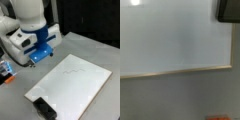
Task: Erasing curve lines
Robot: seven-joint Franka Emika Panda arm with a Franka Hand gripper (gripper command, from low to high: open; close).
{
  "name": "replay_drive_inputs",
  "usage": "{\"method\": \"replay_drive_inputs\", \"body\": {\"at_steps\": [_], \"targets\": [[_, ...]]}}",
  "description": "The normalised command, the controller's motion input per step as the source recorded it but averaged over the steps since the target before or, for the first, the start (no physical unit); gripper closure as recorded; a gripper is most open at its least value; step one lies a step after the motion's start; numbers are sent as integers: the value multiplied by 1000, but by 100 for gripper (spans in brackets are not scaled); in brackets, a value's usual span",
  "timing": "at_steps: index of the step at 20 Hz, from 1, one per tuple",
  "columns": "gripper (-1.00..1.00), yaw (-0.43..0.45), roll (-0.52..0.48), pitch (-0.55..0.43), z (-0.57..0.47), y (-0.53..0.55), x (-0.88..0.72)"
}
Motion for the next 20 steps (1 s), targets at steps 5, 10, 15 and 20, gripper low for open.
{"method": "replay_drive_inputs", "body": {"at_steps": [5, 10, 15, 20], "targets": [[-100, 78, -60, 198, 2, -396, 239], [-100, 92, -37, 138, -115, -273, 287], [-100, 137, -16, 141, -62, -246, 251], [-100, 178, 3, 94, -46, -294, 289]]}}
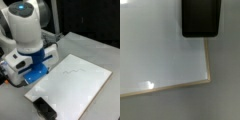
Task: Erasing curve lines
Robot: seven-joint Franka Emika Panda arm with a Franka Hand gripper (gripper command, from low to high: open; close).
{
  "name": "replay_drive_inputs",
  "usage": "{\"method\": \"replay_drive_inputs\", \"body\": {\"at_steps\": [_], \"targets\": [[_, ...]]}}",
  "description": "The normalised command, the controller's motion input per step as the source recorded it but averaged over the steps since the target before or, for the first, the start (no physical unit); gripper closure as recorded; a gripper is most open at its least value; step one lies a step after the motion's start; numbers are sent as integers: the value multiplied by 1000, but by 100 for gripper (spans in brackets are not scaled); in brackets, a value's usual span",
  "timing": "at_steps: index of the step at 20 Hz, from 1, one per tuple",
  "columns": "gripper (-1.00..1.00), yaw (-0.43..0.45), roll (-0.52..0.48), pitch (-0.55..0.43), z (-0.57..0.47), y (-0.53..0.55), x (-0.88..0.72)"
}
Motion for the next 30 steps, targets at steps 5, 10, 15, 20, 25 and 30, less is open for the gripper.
{"method": "replay_drive_inputs", "body": {"at_steps": [5, 10, 15, 20, 25, 30], "targets": [[-100, 161, -50, 104, -31, -312, 271], [-100, 183, -81, 120, -47, -297, 220], [-100, 205, -76, 118, -30, -187, 197], [-100, 197, -89, 106, -62, -141, 178], [-100, 196, -79, 86, -117, -126, 136], [-100, 218, -62, 49, -93, -131, 145]]}}
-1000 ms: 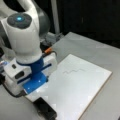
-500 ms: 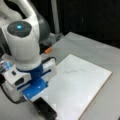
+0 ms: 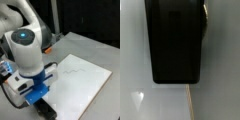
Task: Erasing curve lines
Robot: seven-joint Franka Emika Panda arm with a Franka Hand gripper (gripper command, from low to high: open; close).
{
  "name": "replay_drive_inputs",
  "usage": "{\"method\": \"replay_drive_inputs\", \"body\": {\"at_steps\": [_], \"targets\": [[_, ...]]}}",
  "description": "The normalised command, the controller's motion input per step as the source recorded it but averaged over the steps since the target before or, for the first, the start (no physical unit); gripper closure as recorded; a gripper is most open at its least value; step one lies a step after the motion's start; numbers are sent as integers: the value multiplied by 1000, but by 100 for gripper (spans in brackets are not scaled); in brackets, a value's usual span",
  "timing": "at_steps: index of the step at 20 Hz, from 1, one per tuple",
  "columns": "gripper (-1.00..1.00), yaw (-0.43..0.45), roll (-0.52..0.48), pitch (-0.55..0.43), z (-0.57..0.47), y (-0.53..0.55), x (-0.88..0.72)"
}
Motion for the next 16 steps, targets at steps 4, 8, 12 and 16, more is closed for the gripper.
{"method": "replay_drive_inputs", "body": {"at_steps": [4, 8, 12, 16], "targets": [[-100, 201, -46, 35, -46, -113, 143], [-100, 167, -21, 9, -94, -60, 175], [-100, 128, 8, -2, -131, -10, 202], [-100, 93, 37, 6, -104, -2, 179]]}}
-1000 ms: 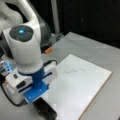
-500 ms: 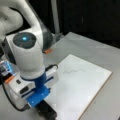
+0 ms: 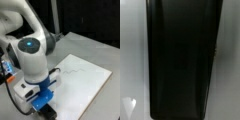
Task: Erasing curve lines
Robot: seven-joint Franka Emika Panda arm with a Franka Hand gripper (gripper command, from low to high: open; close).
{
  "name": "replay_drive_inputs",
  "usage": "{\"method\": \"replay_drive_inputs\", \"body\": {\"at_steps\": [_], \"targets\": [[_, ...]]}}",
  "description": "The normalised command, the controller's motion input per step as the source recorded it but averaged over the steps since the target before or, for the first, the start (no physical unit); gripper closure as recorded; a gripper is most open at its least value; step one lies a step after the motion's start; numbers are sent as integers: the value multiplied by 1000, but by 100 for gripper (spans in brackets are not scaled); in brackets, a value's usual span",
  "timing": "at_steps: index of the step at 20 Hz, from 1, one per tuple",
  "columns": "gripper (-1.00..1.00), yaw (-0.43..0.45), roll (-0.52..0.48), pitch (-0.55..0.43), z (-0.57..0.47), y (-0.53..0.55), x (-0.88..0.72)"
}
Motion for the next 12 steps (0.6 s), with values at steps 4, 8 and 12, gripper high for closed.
{"method": "replay_drive_inputs", "body": {"at_steps": [4, 8, 12], "targets": [[-100, 70, 58, 12, -98, -29, 174], [-100, 70, 70, 21, -54, -107, 136], [-100, 57, 83, 26, -48, -131, 66]]}}
